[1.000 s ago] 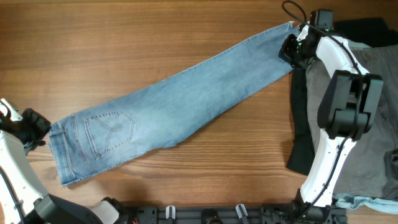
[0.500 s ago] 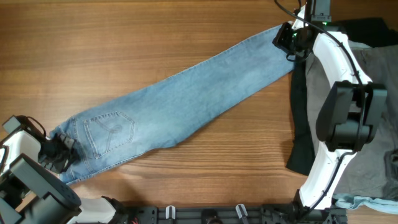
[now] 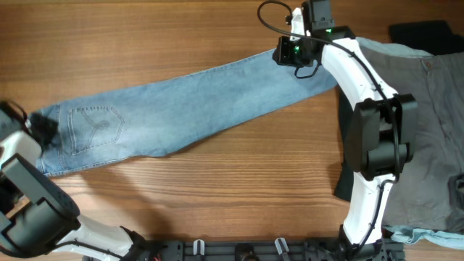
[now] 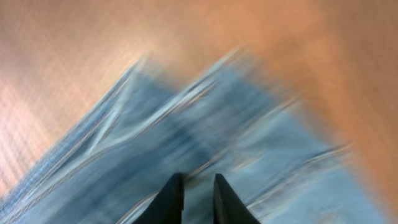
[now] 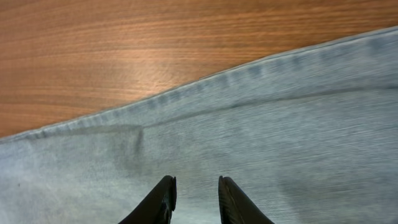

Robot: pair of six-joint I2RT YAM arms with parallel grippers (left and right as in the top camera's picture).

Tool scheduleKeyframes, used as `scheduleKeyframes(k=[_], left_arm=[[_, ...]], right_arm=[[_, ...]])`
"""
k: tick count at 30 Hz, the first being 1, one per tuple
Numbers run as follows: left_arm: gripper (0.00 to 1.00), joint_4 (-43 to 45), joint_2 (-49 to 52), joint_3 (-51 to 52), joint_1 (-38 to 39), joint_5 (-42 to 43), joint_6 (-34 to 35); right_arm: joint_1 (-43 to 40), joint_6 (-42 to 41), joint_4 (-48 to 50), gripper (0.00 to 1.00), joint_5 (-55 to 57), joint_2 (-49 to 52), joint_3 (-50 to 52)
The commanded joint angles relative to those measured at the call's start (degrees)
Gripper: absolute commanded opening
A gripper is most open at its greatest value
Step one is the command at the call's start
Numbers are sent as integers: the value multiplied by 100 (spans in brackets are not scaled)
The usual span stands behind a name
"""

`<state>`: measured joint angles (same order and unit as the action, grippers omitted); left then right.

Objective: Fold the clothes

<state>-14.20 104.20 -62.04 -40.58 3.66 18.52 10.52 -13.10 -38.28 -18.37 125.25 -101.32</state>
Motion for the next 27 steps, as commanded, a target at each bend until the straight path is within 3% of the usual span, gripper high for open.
scheduleKeyframes(k=[1,4,6,11,15,20,25,27], left_arm=[[25,-1373,-72,-1731,356,-11,-485],[18,-3329,-83,-2647,442,533,-485],[15,-3947,-92,-2664,479,1071,-485],[26,-4767,-70,-1923,898,1366,-487],[25,-4398,-70,-990,1082,1147,-363],[31,-2914,0,374,758,57,485],[18,-1602,245,728,-129,-592,763],[17,-796,240,723,-483,-400,767]], right_arm=[[-9,92,-31,27,-55,-63,31],[-26,96,-103,27,-50,-63,31],[-26,96,-98,27,-11,-63,31],[-26,96,-101,27,254,-63,31],[-26,92,-101,27,251,-63,31],[-26,-17,-232,27,249,-63,31],[-26,-59,-339,27,249,-63,31],[-24,-55,-334,28,251,-63,31]])
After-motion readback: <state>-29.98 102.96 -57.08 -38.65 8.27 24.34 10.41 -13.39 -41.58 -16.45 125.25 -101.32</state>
